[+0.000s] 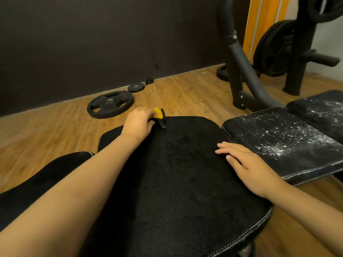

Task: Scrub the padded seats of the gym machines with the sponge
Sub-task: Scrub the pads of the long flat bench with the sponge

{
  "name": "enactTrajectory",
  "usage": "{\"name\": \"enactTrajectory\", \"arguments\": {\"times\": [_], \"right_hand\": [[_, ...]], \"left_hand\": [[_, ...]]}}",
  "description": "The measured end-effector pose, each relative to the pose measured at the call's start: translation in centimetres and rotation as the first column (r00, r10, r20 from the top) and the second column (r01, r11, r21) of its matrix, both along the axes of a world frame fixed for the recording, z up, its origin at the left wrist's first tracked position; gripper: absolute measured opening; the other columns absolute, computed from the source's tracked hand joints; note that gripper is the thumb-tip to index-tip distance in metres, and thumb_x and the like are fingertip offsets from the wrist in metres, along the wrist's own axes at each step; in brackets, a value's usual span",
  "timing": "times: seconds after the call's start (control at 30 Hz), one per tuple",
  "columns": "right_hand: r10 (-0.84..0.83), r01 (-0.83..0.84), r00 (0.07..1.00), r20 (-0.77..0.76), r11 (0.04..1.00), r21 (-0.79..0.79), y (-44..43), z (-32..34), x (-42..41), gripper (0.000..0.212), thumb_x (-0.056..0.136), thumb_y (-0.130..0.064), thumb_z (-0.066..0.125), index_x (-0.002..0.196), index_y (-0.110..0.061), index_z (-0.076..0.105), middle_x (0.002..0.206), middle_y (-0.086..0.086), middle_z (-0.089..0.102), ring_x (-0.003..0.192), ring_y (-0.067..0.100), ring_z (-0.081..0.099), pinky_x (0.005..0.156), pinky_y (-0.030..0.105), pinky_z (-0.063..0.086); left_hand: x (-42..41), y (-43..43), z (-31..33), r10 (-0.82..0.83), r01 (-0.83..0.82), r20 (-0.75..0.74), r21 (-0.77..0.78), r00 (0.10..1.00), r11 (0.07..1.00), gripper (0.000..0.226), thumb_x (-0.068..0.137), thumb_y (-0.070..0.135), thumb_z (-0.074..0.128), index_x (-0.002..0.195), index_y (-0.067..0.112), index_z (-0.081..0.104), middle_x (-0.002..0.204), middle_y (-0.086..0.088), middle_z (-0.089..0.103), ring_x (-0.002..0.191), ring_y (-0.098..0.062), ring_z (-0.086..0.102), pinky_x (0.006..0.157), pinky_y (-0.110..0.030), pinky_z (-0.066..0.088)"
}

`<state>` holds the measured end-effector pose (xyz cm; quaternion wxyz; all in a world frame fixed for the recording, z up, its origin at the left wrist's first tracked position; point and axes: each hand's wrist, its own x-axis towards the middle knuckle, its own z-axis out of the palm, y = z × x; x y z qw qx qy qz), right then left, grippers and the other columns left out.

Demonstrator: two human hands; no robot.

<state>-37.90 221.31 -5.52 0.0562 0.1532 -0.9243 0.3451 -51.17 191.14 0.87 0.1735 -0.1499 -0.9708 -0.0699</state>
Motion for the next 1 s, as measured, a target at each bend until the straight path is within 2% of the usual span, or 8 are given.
{"name": "enactTrajectory", "arguments": {"times": [0.13,0.23,0.5,0.63,0.73,0.83,0.93,1.0], "right_hand": [[0.003,-0.003,1.000,0.001,1.000,-0.010,0.0,0.1,-0.2,0.033,0.102,-0.018,0.040,0.124,-0.034,0.058,0.137,-0.025,0.042,0.133,-0.009,0.029,0.099,-0.002,0.015],[0.007,-0.007,1.000,0.005,1.000,-0.008,-0.1,0.1,-0.1,0.033,0.102,-0.016,0.040,0.124,-0.032,0.059,0.138,-0.023,0.043,0.133,-0.008,0.029,0.101,0.000,0.015],[-0.089,0.089,0.996,-0.005,0.996,-0.030,-0.3,0.7,0.8,0.029,0.101,-0.029,0.042,0.124,-0.025,0.060,0.139,-0.013,0.050,0.134,0.004,0.037,0.106,0.018,0.023],[-0.168,0.168,0.986,0.009,0.981,-0.099,-0.1,0.6,1.2,0.026,0.100,-0.020,0.046,0.122,-0.022,0.061,0.137,-0.007,0.052,0.132,0.010,0.041,0.103,0.020,0.028],[-0.145,0.149,0.988,0.046,0.982,-0.120,0.2,0.0,1.3,0.030,0.100,-0.007,0.042,0.117,-0.021,0.062,0.137,-0.006,0.051,0.132,0.010,0.040,0.103,0.015,0.026],[-0.147,0.154,0.988,0.055,0.978,-0.142,0.3,-0.3,1.2,0.034,0.100,-0.004,0.039,0.113,-0.023,0.063,0.136,-0.008,0.051,0.129,0.007,0.041,0.099,0.010,0.025],[-0.167,0.170,0.985,0.029,0.975,-0.146,0.2,-0.4,1.0,0.035,0.099,-0.003,0.038,0.110,-0.023,0.064,0.134,-0.008,0.053,0.123,0.002,0.042,0.091,-0.003,0.022],[-0.169,0.170,0.985,0.022,0.971,-0.167,0.2,-0.4,1.1,0.035,0.099,-0.002,0.037,0.109,-0.021,0.065,0.132,-0.008,0.053,0.122,0.002,0.042,0.088,-0.006,0.023]], "left_hand": [[-1.0,0.7,0.3,0.038,-0.038,0.024,-0.034,0.999,0.999,0.025,0.090,0.015,0.064,0.115,0.011,0.063,0.112,-0.011,0.063,0.109,-0.031,0.054,0.086,-0.040,0.043],[0.4,0.8,0.5,0.006,-0.003,0.072,-0.048,0.997,0.999,0.024,0.089,0.015,0.065,0.113,0.014,0.063,0.113,-0.009,0.062,0.109,-0.029,0.055,0.088,-0.039,0.044],[12.2,2.6,0.2,-0.338,0.336,0.143,0.041,0.930,0.941,0.022,0.083,0.018,0.072,0.104,0.021,0.067,0.103,0.004,0.064,0.097,-0.014,0.057,0.084,-0.032,0.048],[16.6,2.7,-0.2,-0.458,0.451,0.193,0.082,0.867,0.889,0.022,0.080,0.022,0.076,0.099,0.026,0.068,0.098,0.014,0.063,0.090,-0.004,0.055,0.078,-0.022,0.046],[16.4,3.2,0.1,-0.466,0.463,0.234,0.068,0.854,0.884,0.021,0.082,0.025,0.075,0.102,0.027,0.068,0.103,0.014,0.064,0.095,-0.005,0.057,0.081,-0.024,0.048],[14.0,5.2,0.1,-0.473,0.474,0.234,0.053,0.850,0.879,0.021,0.083,0.021,0.074,0.103,0.021,0.069,0.105,0.007,0.066,0.099,-0.012,0.059,0.087,-0.029,0.048],[10.2,8.0,-0.3,-0.417,0.419,0.203,0.034,0.886,0.907,0.022,0.085,0.019,0.071,0.106,0.017,0.068,0.108,0.001,0.066,0.104,-0.019,0.058,0.091,-0.032,0.045],[7.3,9.5,-0.4,-0.343,0.348,0.193,0.008,0.919,0.938,0.023,0.087,0.021,0.068,0.110,0.018,0.066,0.111,-0.001,0.064,0.108,-0.021,0.056,0.091,-0.033,0.044]]}}
